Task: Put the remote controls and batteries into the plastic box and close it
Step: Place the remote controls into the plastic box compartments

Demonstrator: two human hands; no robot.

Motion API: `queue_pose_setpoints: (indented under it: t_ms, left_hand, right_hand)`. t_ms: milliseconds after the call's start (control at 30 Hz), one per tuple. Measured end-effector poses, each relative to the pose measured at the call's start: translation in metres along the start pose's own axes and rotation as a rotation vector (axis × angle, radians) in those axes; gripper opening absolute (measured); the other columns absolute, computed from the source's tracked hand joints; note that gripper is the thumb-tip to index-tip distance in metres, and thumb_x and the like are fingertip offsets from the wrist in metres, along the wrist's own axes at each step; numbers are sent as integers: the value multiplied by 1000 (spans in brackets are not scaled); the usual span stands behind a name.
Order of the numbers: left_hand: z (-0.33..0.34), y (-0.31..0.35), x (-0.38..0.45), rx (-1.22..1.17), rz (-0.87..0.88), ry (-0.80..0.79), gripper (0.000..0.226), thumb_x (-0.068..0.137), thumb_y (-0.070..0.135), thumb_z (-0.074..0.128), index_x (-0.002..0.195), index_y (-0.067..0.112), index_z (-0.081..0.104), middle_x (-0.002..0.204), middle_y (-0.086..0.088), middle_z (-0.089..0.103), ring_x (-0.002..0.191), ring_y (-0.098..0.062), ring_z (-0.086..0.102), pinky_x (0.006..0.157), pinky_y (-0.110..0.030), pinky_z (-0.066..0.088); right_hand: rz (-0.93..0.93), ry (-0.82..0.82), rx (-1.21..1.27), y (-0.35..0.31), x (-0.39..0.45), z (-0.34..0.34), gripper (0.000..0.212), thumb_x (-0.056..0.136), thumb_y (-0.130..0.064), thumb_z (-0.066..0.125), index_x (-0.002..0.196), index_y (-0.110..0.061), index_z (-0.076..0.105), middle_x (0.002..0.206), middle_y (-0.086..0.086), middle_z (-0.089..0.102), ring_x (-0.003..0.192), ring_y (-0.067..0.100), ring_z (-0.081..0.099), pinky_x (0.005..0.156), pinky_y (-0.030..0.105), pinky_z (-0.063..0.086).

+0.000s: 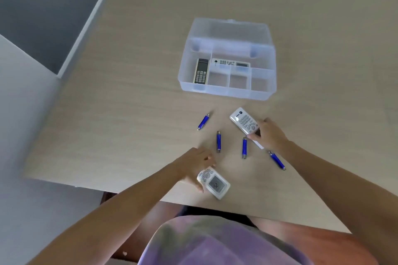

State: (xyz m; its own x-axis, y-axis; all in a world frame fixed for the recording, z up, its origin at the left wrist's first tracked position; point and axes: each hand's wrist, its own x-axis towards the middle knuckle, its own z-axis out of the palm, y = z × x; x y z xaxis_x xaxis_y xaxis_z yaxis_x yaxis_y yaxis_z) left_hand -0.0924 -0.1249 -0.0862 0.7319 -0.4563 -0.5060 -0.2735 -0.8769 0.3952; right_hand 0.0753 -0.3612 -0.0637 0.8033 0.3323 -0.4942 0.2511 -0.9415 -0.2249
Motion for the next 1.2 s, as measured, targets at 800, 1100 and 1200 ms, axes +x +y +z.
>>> queue_pose_setpoints:
  t_ms: [800,1100,1200]
  left_hand:
    - [-298,-73,191,-343,-136,424,69,86,45,62,144,30,30,128,-6,63,107,-30,63,78,-33,48]
    - [-281,-125,249,-150,-186,28,44,100,43,39,144,41,38,148,6,48,125,-24,54,110,-40,29]
    - [-267,-126,250,-117,-211,69,42,103,35,31,143,34,43,142,-5,48,130,-30,42,106,-44,31]
  right_hand:
    - [-68,288,916,54,43,-156,16,88,-21,67,102,-28,69,94,-3,76,76,6,68,69,23,50]
    - [-44,304,965,55,103,-165,18,88,-22,68,104,-29,68,85,-10,75,69,0,68,59,11,50]
    - [-46,300,958,49,121,-168,23,87,-21,68,110,-22,67,92,-2,74,74,11,68,60,11,51]
